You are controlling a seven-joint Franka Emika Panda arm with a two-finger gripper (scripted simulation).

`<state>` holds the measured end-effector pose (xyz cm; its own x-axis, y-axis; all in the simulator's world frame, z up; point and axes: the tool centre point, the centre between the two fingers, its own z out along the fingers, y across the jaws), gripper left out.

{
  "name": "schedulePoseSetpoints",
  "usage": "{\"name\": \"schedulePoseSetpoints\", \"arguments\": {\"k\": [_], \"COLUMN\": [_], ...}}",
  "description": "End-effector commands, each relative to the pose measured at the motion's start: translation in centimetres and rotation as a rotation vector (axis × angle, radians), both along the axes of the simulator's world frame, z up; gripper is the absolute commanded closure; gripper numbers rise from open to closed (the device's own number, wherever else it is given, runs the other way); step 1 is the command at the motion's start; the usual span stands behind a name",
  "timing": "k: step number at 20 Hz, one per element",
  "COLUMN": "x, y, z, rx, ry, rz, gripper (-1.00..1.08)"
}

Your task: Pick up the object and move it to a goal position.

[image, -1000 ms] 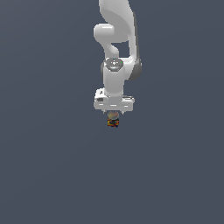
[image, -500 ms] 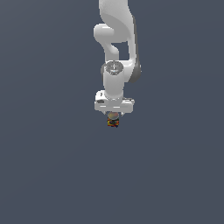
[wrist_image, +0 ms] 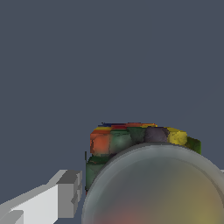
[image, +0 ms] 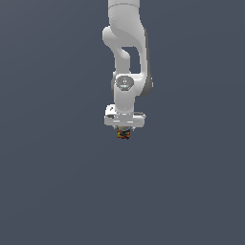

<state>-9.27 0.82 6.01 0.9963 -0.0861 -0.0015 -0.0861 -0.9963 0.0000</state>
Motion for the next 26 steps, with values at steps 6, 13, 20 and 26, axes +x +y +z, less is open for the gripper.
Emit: {"name": "schedulePoseSetpoints", "arguments": {"k": [6,13,20,26], "x": [0.1,0.0,1.2,3.6], "y": [0.0,0.0,-1.3,-3.9], "z": [-0.2,-0.1,0.2,0.8], "rx": [0.000,0.000,0.000,0.000], "ry": [-0.001,-0.001,-0.001,-0.001], "rz": [0.000,0.000,0.000,0.000], "gripper": [1.08,1.08,1.08,1.08]}}
